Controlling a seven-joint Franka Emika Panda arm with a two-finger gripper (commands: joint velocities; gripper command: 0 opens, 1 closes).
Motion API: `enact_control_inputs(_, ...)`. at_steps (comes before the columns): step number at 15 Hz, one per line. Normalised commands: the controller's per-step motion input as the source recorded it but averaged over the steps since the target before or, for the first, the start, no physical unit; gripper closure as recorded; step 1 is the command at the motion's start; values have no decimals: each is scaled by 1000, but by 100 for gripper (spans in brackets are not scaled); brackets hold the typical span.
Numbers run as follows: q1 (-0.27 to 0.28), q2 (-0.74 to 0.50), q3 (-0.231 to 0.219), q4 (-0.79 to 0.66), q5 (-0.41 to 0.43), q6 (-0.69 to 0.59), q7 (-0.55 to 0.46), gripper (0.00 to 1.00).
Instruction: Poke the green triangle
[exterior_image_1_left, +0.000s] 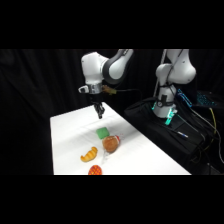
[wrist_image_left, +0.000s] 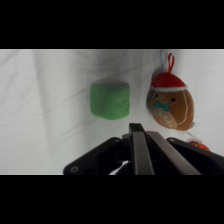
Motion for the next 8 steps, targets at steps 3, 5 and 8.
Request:
enact_control_inputs(3,-159,328,141,173,251,269,-189,96)
enact_control_inputs(5,-174,333,163,159,244,287,-154,95)
enact_control_inputs(8,-192,305,178,141,233,269,-133,96)
